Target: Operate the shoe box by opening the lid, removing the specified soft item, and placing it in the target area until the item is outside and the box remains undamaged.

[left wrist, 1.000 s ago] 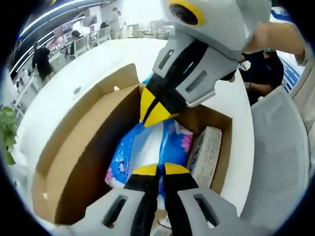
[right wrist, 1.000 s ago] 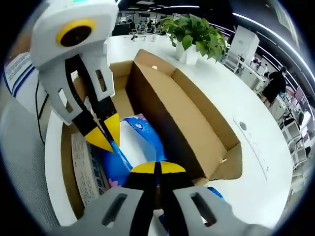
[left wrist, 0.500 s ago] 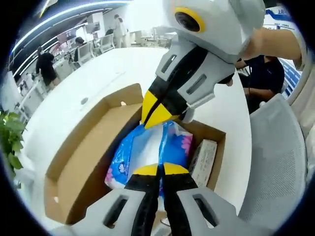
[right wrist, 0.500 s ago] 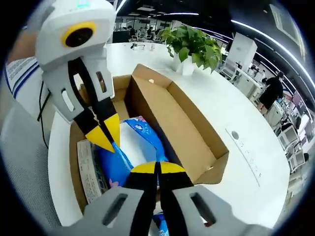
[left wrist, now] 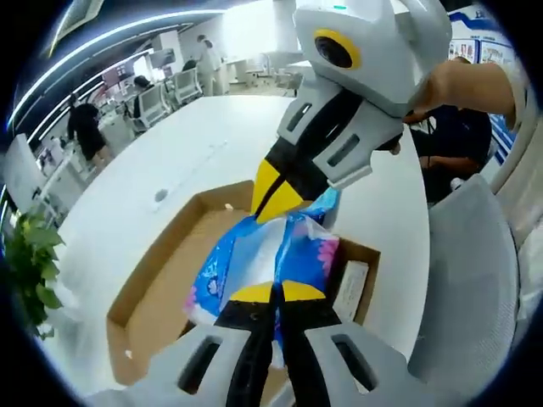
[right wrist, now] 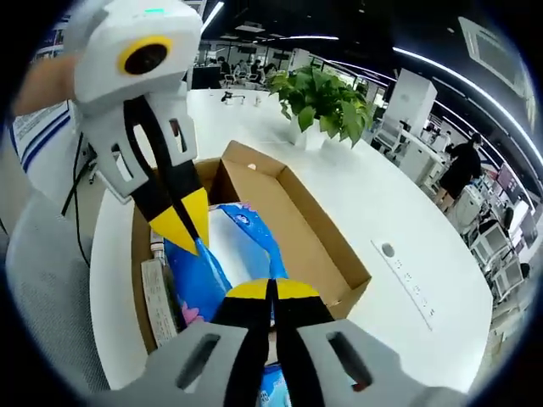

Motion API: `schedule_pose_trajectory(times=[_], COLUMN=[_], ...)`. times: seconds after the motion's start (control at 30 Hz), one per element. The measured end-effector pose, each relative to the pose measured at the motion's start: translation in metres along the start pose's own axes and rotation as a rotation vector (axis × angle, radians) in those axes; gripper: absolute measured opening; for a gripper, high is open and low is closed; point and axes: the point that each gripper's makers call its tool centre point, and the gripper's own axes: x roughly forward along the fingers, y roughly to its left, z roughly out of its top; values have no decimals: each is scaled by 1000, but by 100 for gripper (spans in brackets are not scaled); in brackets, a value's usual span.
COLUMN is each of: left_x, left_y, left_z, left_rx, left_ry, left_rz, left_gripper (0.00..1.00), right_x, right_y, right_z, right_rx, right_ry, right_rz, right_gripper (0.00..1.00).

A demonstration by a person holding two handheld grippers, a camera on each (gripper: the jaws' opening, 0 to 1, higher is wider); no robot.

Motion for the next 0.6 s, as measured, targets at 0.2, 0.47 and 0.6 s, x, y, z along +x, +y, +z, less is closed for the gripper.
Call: schedule_pose_trajectory(times=[0.2,0.47,0.6], left_x=[-2,6,13], left_y=[-5,-15,-21], left_z=[17,45,57], left_rx=[32,74,89], left_ry=[-6,-20,-27], left_rz=[-3,-26,-41], left_gripper=[0,0,0], right_x=[-16,-37,-46], right_y=[-10,-25,-33], right_z=[3,-7,-16], right_rx=[6,12,19], right_ry=[-14,-9,-1], right_rz=[-22,-53,-64], right_gripper=[0,0,0])
